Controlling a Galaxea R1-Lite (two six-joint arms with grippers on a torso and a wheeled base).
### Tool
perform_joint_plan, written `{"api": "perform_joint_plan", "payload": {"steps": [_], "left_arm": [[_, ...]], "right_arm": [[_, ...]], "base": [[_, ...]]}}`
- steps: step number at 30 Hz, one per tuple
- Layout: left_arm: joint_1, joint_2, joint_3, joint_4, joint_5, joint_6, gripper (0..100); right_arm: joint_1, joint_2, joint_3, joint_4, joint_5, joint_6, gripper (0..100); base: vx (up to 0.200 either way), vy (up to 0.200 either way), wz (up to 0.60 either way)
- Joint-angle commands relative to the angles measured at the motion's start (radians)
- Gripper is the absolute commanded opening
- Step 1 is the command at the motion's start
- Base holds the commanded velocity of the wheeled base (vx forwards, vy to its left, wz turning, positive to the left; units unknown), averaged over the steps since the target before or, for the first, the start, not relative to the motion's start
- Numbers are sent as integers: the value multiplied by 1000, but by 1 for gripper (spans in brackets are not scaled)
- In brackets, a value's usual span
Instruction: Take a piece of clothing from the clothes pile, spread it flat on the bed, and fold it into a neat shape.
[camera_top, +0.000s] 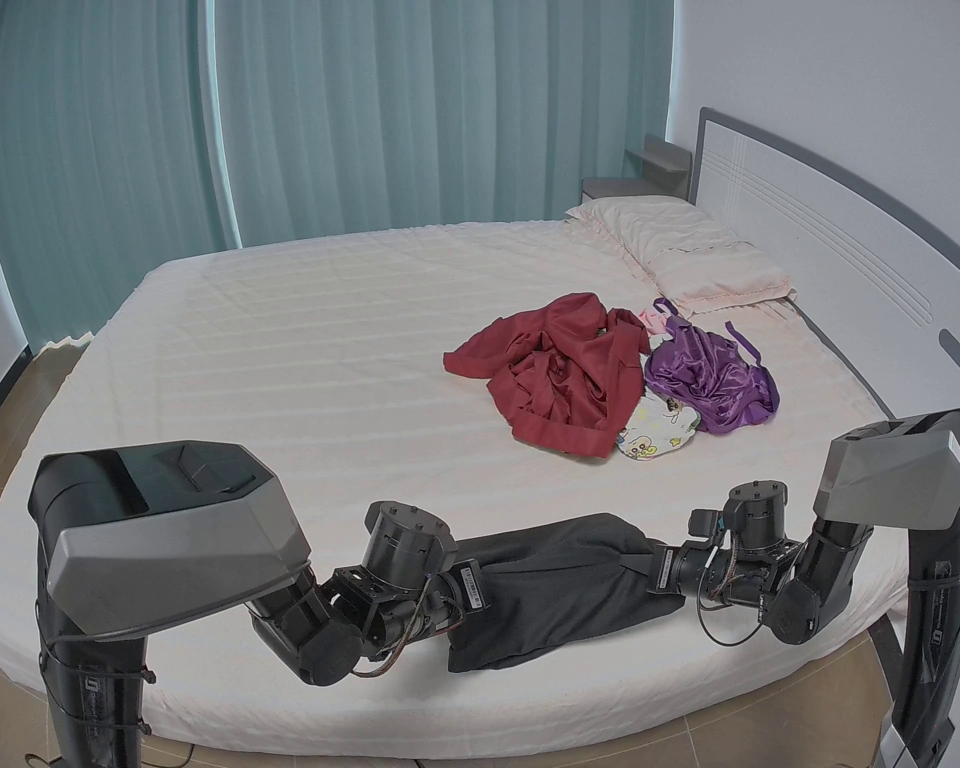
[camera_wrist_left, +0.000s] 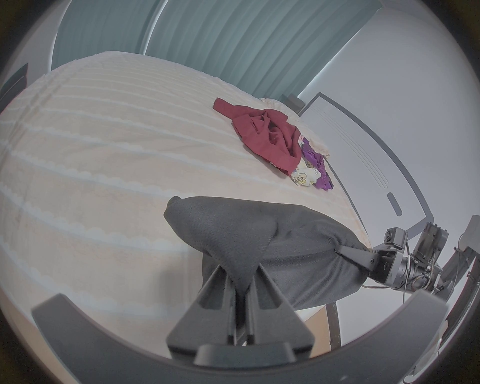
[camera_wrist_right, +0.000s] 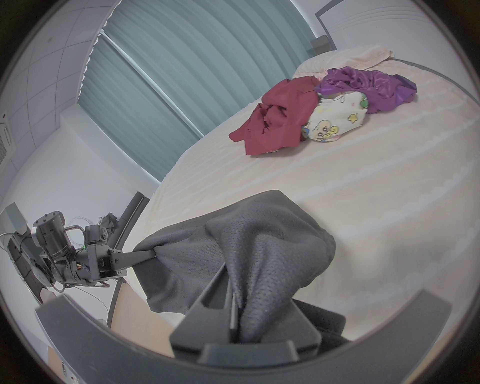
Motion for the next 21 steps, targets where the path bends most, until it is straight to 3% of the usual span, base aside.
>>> {"api": "perform_joint_plan", "payload": {"steps": [1, 6, 14, 15, 16, 17, 21], "left_arm": [[0, 2, 0, 0, 1, 0, 0], [1, 14, 0, -2, 1, -2, 0], [17, 56, 5, -8, 1, -3, 0], [18, 57, 6, -8, 1, -5, 0], [18, 59, 8, -8, 1, -8, 0], [18, 60, 8, -8, 1, -9, 100], [23, 63, 9, 0, 4, -8, 100]], "right_arm": [[0, -9, 2, 6, 0, -1, 0], [0, -6, 2, 6, 0, -4, 0], [8, 23, -7, 7, 0, -7, 0], [8, 28, -7, 7, 0, -7, 100], [9, 31, -7, 7, 0, -8, 100], [9, 35, -7, 7, 0, -10, 100], [9, 52, -6, 7, -1, -30, 100]], "base": [[0, -200, 0], [0, -200, 0], [0, 0, 0], [0, 0, 0], [0, 0, 0], [0, 0, 0], [0, 0, 0]]}}
